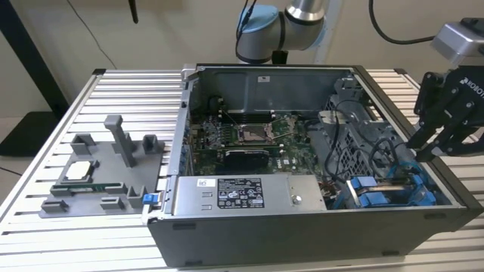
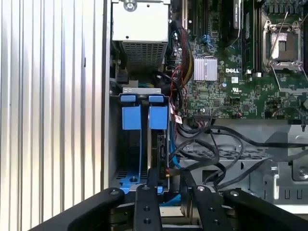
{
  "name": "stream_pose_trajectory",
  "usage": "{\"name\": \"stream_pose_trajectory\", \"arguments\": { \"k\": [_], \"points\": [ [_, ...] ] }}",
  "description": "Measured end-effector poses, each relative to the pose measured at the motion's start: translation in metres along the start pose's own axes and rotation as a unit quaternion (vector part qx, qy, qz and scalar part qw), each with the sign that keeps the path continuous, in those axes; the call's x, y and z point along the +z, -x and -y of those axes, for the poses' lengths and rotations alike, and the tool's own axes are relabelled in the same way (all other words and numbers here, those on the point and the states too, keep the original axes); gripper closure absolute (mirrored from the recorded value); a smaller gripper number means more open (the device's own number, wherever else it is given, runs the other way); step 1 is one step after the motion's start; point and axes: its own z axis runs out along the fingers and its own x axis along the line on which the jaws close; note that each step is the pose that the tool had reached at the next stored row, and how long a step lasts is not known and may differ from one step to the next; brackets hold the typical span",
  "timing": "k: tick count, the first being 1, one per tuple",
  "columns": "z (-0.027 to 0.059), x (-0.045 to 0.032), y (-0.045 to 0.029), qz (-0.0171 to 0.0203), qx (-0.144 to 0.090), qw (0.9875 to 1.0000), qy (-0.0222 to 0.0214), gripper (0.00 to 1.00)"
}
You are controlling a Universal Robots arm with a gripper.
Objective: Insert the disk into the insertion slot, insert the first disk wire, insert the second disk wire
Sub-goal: 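Insert the second disk wire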
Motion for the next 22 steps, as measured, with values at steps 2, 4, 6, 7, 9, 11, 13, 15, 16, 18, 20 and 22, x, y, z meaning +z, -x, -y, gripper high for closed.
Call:
{"name": "stream_pose_trajectory", "arguments": {
  "k": [2, 4, 6, 7, 9, 11, 13, 15, 16, 18, 20, 22],
  "points": [
    [-0.0002, -0.0002, 0.0006, -0.0001, 0.0, 1.0, -0.0042, 0.0],
    [-0.0001, -0.0003, 0.001, 0.0, -0.001, 0.9999, -0.0147, 0.0],
    [-0.0001, -0.0002, 0.0016, 0.0002, -0.001, 0.9997, -0.0257, 0.0],
    [0.0, 0.0001, 0.0022, 0.0003, -0.002, 0.9996, -0.0298, 0.0],
    [0.0012, 0.0015, 0.0039, 0.0002, -0.002, 0.9995, -0.0323, 0.0],
    [0.0023, 0.0032, 0.0061, 0.0003, -0.002, 0.9994, -0.0337, 0.0],
    [0.0039, 0.0049, 0.0084, 0.0003, -0.002, 0.9994, -0.0348, 0.0],
    [0.0063, 0.0062, 0.0101, 0.0003, -0.002, 0.9994, -0.0357, 0.0],
    [0.0078, 0.0071, 0.0106, 0.0004, -0.002, 0.9993, -0.0361, 0.0],
    [0.0103, 0.009, 0.0116, 0.0003, -0.002, 0.9993, -0.0365, 0.0],
    [0.013, 0.0116, 0.0122, 0.0004, -0.002, 0.9993, -0.037, 0.0],
    [0.0154, 0.0136, 0.0128, 0.0004, -0.002, 0.9993, -0.0375, 0.0]
  ]
}}
